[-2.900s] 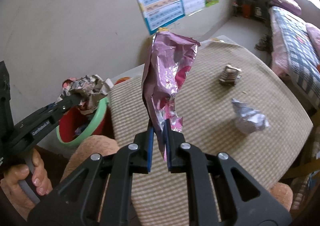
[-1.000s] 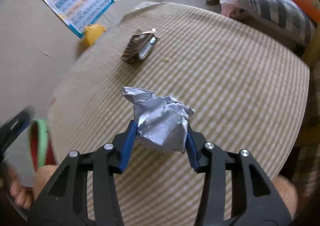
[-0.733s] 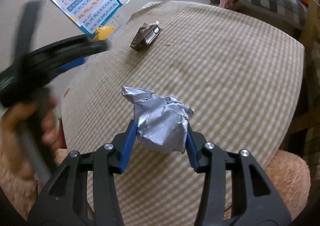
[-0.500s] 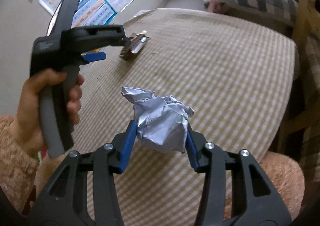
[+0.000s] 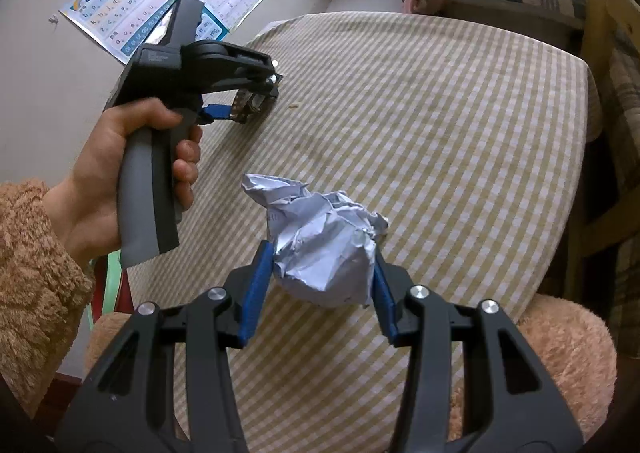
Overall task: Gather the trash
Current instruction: 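Grasp the silver foil ball with the right gripper while the left grasps the brown cigarette pack, then carry the foil ball and cigarette pack over the bucket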
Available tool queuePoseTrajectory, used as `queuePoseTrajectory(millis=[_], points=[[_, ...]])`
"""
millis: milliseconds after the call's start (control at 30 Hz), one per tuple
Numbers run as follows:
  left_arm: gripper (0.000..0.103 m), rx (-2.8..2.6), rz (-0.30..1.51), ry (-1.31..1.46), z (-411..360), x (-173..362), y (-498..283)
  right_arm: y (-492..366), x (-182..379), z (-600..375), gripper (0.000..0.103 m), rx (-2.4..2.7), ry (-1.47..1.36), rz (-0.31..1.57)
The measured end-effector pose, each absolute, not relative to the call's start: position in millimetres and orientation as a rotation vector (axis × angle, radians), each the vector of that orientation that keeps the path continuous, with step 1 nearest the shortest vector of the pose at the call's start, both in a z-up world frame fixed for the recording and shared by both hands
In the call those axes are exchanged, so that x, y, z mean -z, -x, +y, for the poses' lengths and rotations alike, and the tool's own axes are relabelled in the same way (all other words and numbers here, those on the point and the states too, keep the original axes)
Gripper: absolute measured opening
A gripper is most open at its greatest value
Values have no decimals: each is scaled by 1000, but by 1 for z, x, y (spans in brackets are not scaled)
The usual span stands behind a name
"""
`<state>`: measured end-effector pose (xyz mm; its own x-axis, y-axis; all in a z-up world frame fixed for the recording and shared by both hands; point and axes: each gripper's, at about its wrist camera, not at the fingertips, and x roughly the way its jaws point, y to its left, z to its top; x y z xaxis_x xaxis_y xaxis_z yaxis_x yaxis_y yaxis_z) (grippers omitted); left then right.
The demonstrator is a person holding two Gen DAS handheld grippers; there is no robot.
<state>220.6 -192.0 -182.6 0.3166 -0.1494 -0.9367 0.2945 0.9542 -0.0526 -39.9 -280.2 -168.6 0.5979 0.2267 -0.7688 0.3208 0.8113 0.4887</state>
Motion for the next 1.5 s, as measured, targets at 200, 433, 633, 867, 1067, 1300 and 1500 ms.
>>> queuePoseTrajectory(millis=[200, 433, 633, 867, 1067, 1300, 1500], points=[[50, 270, 1093, -168, -157, 155, -185, 38, 164, -272, 45, 74, -605, 943], [50, 311, 963, -148, -93, 100, -115, 37, 140, -258, 45, 96, -524, 916], [50, 326, 898, -100, -41, 66, -60, 40, 117, -241, 45, 88, -462, 899], [50, 278, 852, -36, 5, 53, -23, 42, 82, -211, 45, 60, -381, 862], [51, 262, 792, -18, 26, 34, -11, 43, 51, -189, 45, 47, -306, 819], [51, 246, 759, 10, 45, 26, -5, 42, 20, -165, 45, 32, -221, 769], [51, 230, 741, 31, 56, 22, -3, 39, 9, -153, 45, 19, -193, 754]])
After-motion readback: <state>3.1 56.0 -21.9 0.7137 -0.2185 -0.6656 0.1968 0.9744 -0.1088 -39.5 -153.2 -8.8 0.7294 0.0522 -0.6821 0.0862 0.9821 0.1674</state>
